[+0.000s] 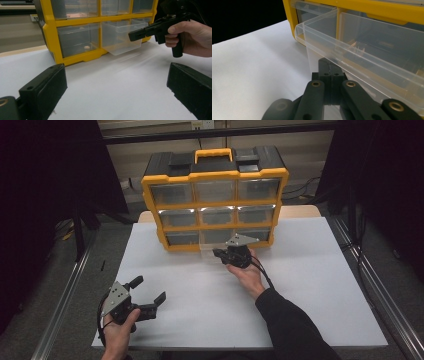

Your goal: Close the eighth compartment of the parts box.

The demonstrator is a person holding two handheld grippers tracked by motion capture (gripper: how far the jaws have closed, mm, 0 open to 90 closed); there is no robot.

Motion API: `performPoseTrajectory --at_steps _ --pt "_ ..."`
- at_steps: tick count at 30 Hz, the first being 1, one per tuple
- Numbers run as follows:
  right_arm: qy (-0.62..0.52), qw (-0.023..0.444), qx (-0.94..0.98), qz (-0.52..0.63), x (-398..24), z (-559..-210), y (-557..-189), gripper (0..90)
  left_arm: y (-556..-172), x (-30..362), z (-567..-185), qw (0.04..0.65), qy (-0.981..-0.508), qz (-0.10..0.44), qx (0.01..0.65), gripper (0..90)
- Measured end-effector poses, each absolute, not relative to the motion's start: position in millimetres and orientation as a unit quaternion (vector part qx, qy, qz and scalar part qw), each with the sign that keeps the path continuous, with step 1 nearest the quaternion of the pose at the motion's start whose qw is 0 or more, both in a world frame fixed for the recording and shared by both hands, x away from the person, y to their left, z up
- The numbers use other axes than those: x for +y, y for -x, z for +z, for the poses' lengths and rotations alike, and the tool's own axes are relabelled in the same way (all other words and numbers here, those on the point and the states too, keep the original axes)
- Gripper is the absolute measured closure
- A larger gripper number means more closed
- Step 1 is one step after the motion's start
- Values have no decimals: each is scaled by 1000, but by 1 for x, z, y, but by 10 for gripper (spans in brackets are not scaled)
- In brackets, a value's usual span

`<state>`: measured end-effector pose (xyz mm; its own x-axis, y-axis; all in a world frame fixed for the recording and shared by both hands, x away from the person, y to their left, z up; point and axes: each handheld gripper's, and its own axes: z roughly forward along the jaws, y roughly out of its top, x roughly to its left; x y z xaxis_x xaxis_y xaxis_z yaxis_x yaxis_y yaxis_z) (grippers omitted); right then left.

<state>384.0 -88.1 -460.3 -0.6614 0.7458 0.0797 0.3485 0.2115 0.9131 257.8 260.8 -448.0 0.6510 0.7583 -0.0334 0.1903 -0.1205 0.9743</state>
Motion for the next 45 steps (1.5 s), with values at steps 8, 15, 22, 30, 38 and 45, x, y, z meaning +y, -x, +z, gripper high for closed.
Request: performPoseTrajectory --at_steps 8,15,22,30,38,45 --pt "-366 195 752 512 -88 -460 -387 900 -258 261 -448 571 -707 250 334 26" --pt "-369 194 749 514 -87 -460 -390 900 -258 261 -448 572 -706 248 336 26" --pt "-369 197 750 512 -87 -460 -391 900 -258 261 -448 572 -705 248 336 26" --pt "-369 198 749 513 -86 -460 -395 900 -257 261 -448 572 -706 249 335 26" --pt "-372 198 749 511 -85 -460 -397 900 -257 261 -448 572 -706 248 335 26" --pt "-373 200 749 510 -85 -460 -398 900 -258 261 -448 572 -706 249 335 26"
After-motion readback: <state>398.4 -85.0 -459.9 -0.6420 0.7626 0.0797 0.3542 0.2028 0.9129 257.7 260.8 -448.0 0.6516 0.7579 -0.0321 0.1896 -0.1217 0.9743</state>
